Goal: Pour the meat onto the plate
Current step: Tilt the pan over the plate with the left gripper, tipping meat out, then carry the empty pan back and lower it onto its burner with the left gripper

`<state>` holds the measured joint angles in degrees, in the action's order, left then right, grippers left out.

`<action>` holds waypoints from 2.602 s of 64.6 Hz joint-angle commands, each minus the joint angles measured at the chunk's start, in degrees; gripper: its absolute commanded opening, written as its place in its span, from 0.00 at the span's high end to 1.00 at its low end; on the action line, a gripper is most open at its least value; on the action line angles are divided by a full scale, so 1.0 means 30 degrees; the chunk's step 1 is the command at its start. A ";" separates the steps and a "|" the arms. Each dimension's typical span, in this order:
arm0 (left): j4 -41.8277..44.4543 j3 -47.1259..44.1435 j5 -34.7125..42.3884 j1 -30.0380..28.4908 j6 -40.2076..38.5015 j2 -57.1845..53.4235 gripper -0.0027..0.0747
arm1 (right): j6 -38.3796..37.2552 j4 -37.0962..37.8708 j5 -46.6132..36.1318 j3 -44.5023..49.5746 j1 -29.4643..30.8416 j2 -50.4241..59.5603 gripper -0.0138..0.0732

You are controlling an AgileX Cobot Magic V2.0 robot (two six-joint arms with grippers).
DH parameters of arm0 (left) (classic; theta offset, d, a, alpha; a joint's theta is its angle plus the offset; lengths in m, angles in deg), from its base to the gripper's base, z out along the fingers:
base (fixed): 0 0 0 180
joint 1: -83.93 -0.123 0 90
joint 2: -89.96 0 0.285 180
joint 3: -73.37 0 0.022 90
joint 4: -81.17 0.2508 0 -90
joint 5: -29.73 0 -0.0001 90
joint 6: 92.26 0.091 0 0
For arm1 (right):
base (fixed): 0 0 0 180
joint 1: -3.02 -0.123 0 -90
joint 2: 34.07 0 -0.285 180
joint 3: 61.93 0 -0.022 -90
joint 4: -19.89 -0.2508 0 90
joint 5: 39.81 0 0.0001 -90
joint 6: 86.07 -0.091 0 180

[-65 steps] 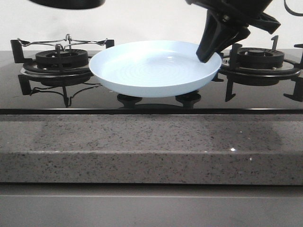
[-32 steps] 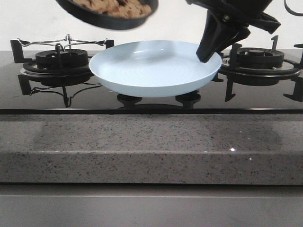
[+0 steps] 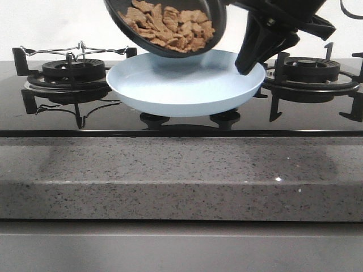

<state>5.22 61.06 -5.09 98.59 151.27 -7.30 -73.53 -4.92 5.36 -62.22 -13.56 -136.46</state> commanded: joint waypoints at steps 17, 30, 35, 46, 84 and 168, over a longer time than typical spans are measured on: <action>-0.0504 0.0610 0.2298 0.2842 0.5831 -0.1591 0.99 | 0.0194 -0.0526 -0.0700 -0.0488 0.0001 0.0992 0.91; 0.1225 0.0610 0.2502 0.3107 0.5869 -0.1591 0.99 | 0.0194 -0.0526 -0.0700 -0.0488 0.0001 0.0992 0.91; 0.2029 0.0610 0.2458 0.3107 0.6351 -0.1622 0.99 | 0.0194 -0.0526 -0.0700 -0.0488 0.0001 0.0992 0.91; 0.2295 0.0610 0.1417 0.3107 0.7905 -0.1781 0.99 | 0.0194 -0.0526 -0.0700 -0.0488 0.0001 0.0992 0.91; 0.2287 0.0610 0.0960 0.3177 1.2647 -0.2799 0.99 | 0.0194 -0.0526 -0.0696 -0.0488 0.0001 0.0992 0.91; -0.7146 0.0691 -0.2601 -0.8931 -0.1070 0.1755 0.99 | 0.0194 -0.0526 -0.0697 -0.0488 0.0001 0.0992 0.91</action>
<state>-8.81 61.06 -8.23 73.25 149.95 -2.50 -73.53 -4.92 5.36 -62.22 -13.56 -136.46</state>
